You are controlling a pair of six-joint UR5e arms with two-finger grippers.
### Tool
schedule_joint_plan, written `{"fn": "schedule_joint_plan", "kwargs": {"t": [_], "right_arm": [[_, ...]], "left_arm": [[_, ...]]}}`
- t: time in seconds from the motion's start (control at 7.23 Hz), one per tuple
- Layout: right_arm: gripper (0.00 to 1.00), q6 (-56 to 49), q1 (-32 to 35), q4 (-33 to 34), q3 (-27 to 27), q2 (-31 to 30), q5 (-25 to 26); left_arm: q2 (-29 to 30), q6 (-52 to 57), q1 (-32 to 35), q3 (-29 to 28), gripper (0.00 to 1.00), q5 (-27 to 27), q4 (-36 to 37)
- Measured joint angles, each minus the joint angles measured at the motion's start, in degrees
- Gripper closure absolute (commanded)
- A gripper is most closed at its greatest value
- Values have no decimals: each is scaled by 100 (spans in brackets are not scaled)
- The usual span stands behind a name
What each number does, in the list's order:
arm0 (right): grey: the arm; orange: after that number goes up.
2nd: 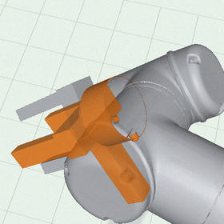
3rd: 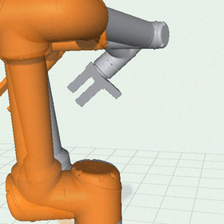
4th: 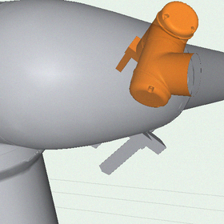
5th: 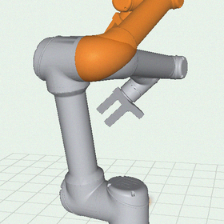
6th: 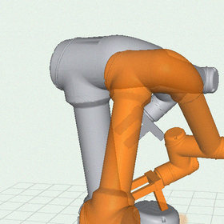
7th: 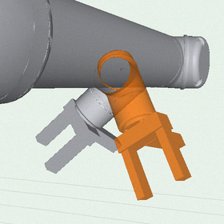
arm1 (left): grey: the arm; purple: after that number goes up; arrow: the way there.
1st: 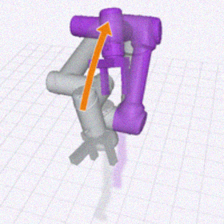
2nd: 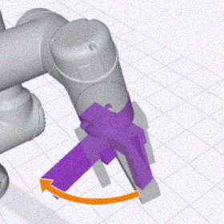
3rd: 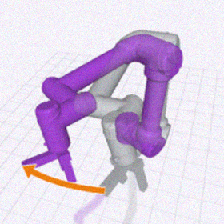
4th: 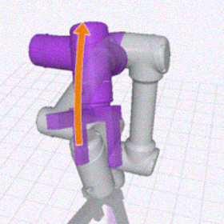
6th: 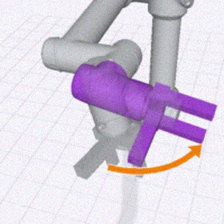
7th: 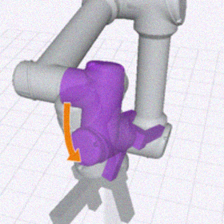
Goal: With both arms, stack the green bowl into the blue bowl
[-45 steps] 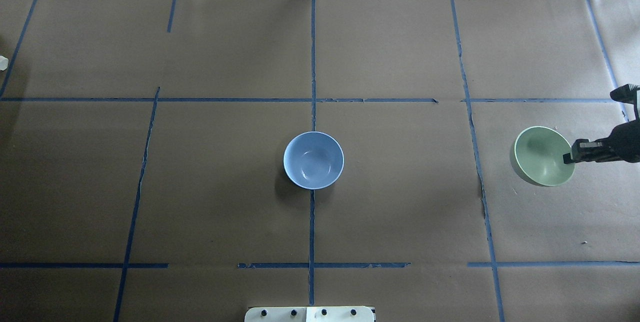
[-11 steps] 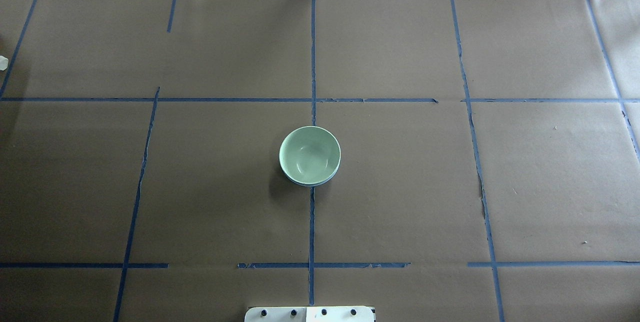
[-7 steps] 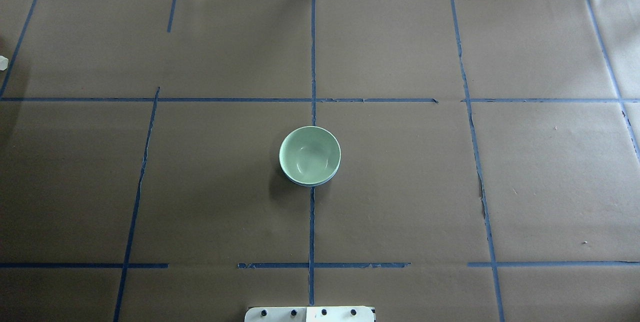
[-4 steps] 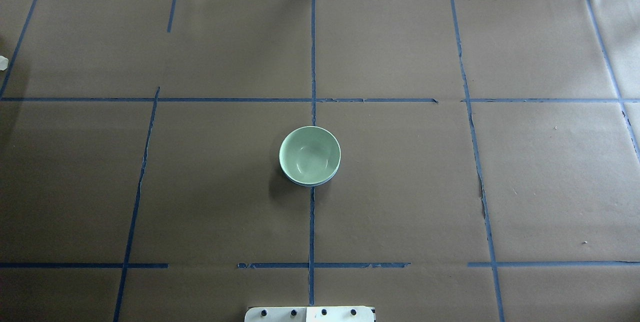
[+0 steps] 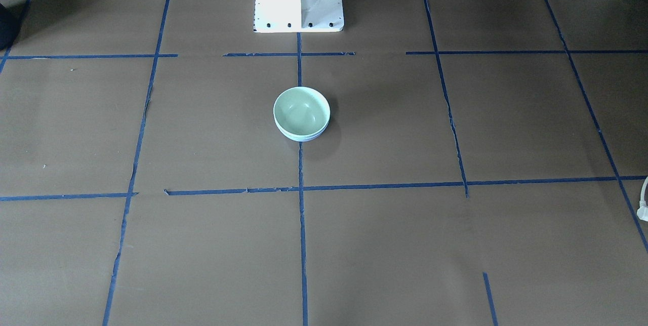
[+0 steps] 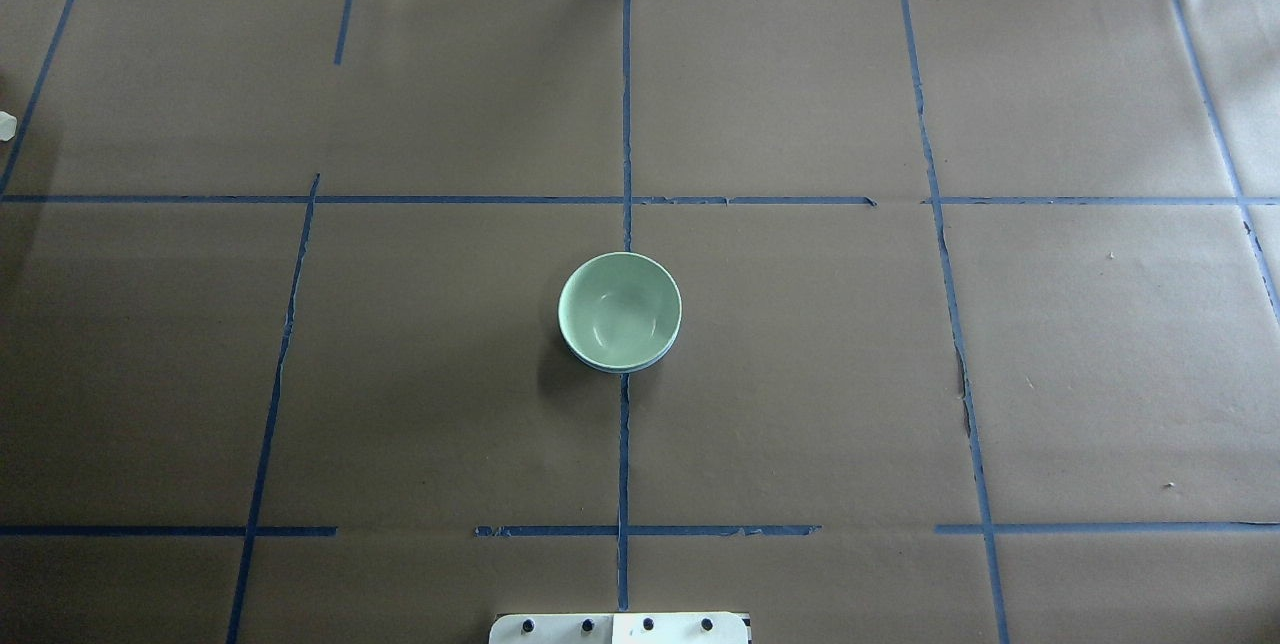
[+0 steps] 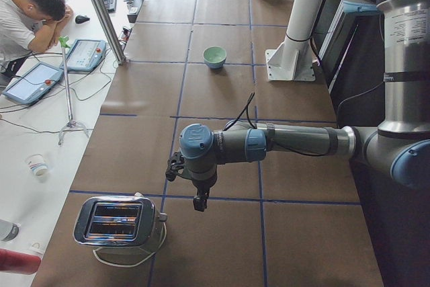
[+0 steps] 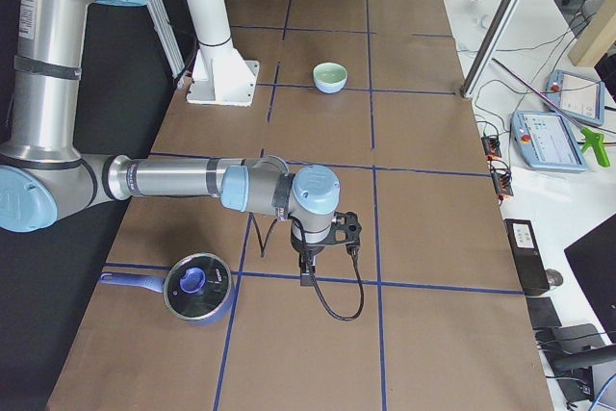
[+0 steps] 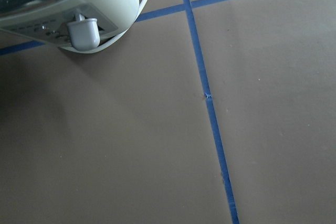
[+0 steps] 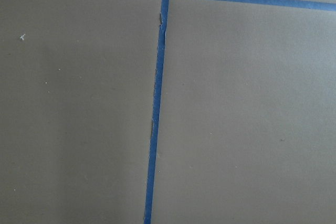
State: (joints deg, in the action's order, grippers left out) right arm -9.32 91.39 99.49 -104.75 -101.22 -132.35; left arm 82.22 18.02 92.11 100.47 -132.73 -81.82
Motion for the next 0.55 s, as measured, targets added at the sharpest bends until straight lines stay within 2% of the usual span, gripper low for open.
{"fn": "schedule_joint_plan", "kwargs": {"t": [0.55], "right_arm": [[0, 0, -72, 0, 7, -1, -12]], "left_arm": [[3, 0, 0, 56, 0, 0, -3]]}}
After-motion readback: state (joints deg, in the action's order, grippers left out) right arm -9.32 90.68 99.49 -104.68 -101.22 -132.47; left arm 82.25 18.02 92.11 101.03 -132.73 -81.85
